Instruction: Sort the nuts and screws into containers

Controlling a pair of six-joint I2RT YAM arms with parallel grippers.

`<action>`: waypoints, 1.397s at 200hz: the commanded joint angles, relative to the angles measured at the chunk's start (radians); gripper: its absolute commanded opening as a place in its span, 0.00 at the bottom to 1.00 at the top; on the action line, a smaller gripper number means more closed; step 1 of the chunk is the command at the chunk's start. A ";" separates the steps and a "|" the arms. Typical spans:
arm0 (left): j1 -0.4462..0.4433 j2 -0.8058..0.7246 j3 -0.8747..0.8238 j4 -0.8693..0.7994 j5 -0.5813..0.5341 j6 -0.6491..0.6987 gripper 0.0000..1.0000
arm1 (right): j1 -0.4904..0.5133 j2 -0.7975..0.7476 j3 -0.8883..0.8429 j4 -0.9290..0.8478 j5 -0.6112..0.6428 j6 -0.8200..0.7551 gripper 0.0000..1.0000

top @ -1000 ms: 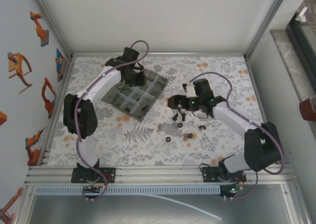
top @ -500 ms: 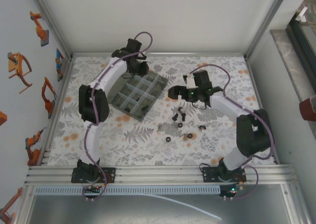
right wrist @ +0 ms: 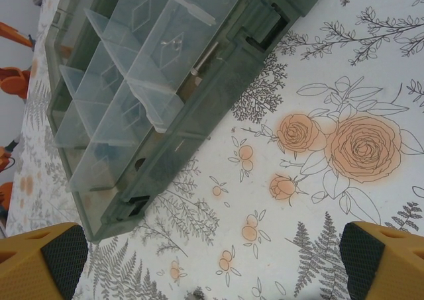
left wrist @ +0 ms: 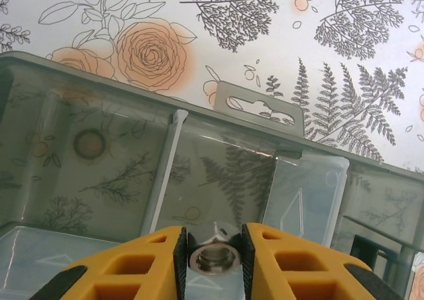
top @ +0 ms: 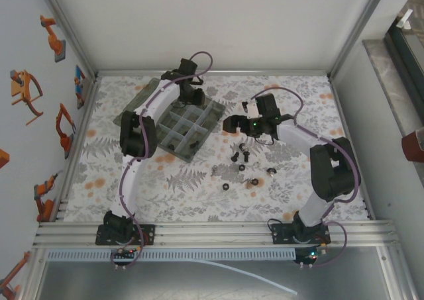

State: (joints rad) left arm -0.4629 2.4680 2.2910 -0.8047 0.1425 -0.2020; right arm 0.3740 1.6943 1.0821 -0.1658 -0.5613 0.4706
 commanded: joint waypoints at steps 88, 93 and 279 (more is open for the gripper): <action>-0.149 -0.429 -0.395 0.101 -0.040 -0.037 0.37 | -0.002 -0.363 -0.212 -0.084 0.089 0.042 0.99; -0.163 -0.454 -0.441 0.106 -0.017 -0.059 0.37 | -0.003 -0.388 -0.232 -0.113 0.101 0.039 0.99; -0.466 -0.165 -0.369 -0.090 0.008 -0.193 0.42 | -0.002 -0.907 -0.539 -0.380 0.107 0.044 1.00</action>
State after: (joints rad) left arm -0.9180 2.2715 1.8717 -0.8101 0.1738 -0.4225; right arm 0.3740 0.8036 0.5312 -0.5056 -0.4549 0.5259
